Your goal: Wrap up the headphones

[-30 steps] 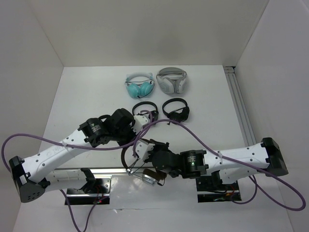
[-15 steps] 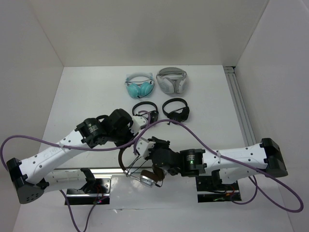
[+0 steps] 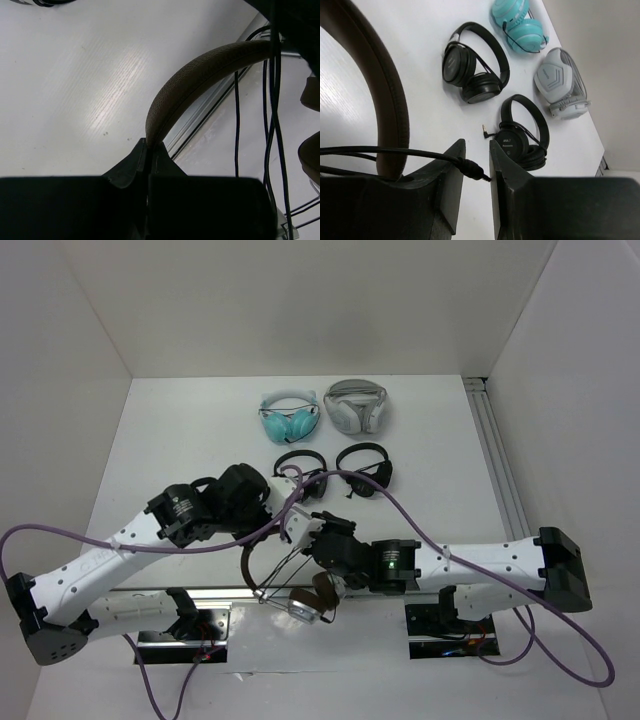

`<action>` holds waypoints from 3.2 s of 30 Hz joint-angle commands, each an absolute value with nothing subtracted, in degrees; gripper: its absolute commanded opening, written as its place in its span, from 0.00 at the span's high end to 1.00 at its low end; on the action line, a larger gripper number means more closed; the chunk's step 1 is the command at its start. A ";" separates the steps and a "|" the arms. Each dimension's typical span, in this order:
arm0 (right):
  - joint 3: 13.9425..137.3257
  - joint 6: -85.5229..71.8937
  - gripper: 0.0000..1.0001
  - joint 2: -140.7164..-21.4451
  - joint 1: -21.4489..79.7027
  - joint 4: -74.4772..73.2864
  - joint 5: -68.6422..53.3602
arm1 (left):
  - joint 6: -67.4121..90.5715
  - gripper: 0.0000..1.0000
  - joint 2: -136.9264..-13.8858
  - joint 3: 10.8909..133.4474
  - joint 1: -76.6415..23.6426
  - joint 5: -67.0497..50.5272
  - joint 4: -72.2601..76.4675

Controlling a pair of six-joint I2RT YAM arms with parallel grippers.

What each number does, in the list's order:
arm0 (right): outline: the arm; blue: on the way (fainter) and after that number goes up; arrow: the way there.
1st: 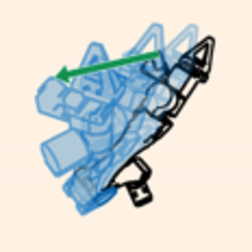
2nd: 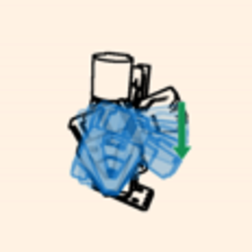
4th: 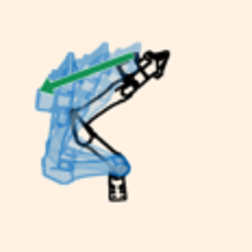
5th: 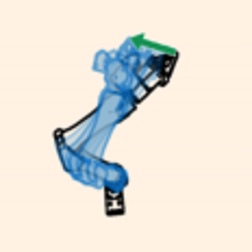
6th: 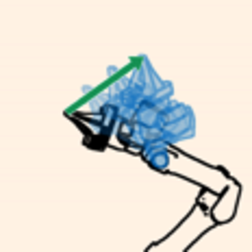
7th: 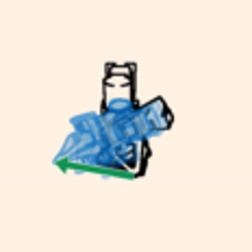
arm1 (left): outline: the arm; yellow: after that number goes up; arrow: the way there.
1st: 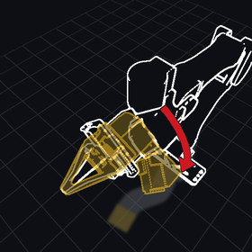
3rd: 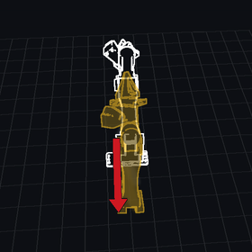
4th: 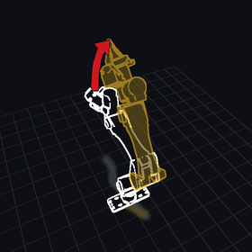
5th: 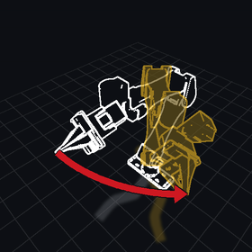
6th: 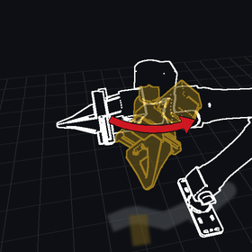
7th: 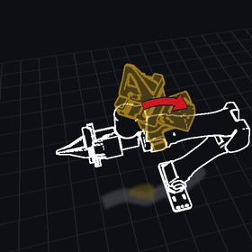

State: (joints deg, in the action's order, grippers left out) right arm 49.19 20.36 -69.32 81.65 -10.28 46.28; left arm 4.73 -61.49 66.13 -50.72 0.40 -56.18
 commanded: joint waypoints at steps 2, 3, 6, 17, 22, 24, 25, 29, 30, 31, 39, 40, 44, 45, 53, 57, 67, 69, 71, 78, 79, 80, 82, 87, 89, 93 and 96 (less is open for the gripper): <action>47.81 19.16 0.67 -69.70 79.20 -6.69 45.26 | 5.45 1.00 -59.68 70.14 -51.15 -0.18 -56.43; 47.81 19.16 0.67 -69.70 79.19 -6.16 44.65 | 5.45 1.00 -59.68 70.75 -51.15 -0.78 -56.95; 47.81 18.55 0.65 -69.70 77.78 -6.15 42.99 | 5.45 1.00 -59.15 71.28 -51.15 -0.79 -56.95; 47.81 18.54 0.46 -66.98 76.64 -5.45 43.59 | 5.98 1.00 -59.15 71.28 -51.15 2.45 -56.95; 47.29 18.54 0.45 -66.36 76.64 -5.45 44.30 | 5.98 1.00 -59.15 71.28 -51.15 2.99 -56.95; 47.29 18.54 0.45 -66.36 76.12 -5.45 44.82 | 5.98 1.00 -59.15 71.28 -51.15 3.52 -56.95; 47.29 18.54 0.43 -66.36 76.11 -5.45 44.82 | 5.98 1.00 -59.15 71.28 -51.15 3.52 -56.95; 47.29 18.02 0.42 -64.52 75.06 -5.45 45.70 | 6.50 1.00 -59.15 70.75 -51.15 4.04 -56.95; 47.29 18.02 0.40 -63.47 75.06 -5.45 45.70 | 6.50 1.00 -59.15 70.75 -51.15 4.04 -56.95; 47.29 18.02 0.35 -63.46 75.06 -5.45 45.70 | 6.50 1.00 -59.15 70.75 -51.15 4.04 -56.95; 46.76 17.49 0.03 -62.67 75.06 -4.75 50.53 | 7.03 1.00 -58.62 70.22 -51.15 5.71 -56.95; 46.76 17.49 0.01 -61.88 75.06 -3.79 51.15 | 7.03 1.00 -58.62 69.53 -51.15 5.71 -56.34; 47.28 17.49 0.01 -59.42 75.06 -2.02 56.50 | 8.08 1.00 -58.62 68.39 -49.05 5.02 -53.62; 48.16 16.88 0.01 -58.63 75.06 -2.02 58.34 | 8.09 1.00 -58.62 67.86 -48.52 4.49 -51.70; 55.97 5.39 0.00 -60.02 75.06 -12.11 70.48 | 8.70 1.00 -62.83 67.23 -38.07 1.33 -43.96; 58.89 -0.94 0.00 -59.33 74.01 -18.54 71.63 | 10.45 1.00 -66.00 67.76 -30.16 1.32 -40.88; 55.72 -1.66 0.00 -60.02 72.77 -14.06 63.02 | 17.22 1.00 -76.89 72.93 -9.51 2.10 -34.37; 56.25 -2.28 0.00 -61.52 72.77 -14.06 61.00 | 17.75 1.00 -79.09 75.05 -5.22 3.42 -33.66; 56.25 -2.29 0.00 -63.54 72.77 -14.06 59.68 | 19.68 1.00 -82.86 78.81 -2.74 3.95 -33.66; 55.72 -5.19 0.00 -66.71 72.77 -15.12 58.45 | 26.89 1.00 -93.33 86.30 4.83 12.29 -30.76; 55.72 -5.19 0.00 -66.71 72.77 -15.12 57.75 | 27.68 1.00 -96.04 86.83 6.05 13.17 -30.24; 55.03 -5.71 0.00 -65.84 72.77 -14.60 56.79 | 28.90 1.00 -97.37 87.53 6.59 14.05 -29.63; 54.41 -5.71 0.00 -64.96 72.77 -13.89 55.20 | 30.49 1.00 -101.40 88.41 7.11 17.03 -29.00; 53.26 -5.19 0.00 -63.54 72.77 -12.57 53.88 | 34.71 1.00 -108.27 90.52 8.17 18.90 -26.81; 53.26 -5.19 0.00 -63.02 72.77 -12.57 54.40 | 35.33 1.00 -110.38 91.66 8.70 18.90 -26.10; 53.26 -4.66 0.00 -63.02 72.77 -13.70 55.63 | 35.33 1.00 -115.74 94.30 8.70 20.65 -26.10; 53.26 -4.66 0.00 -63.54 72.77 -13.71 56.25 | 36.03 1.00 -116.89 94.92 9.84 21.27 -26.10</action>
State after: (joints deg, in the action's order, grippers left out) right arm 53.19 -4.21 -64.29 72.97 -14.68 54.61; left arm 33.15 -116.97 91.42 8.75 19.40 -30.04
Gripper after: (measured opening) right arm 0.999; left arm 0.111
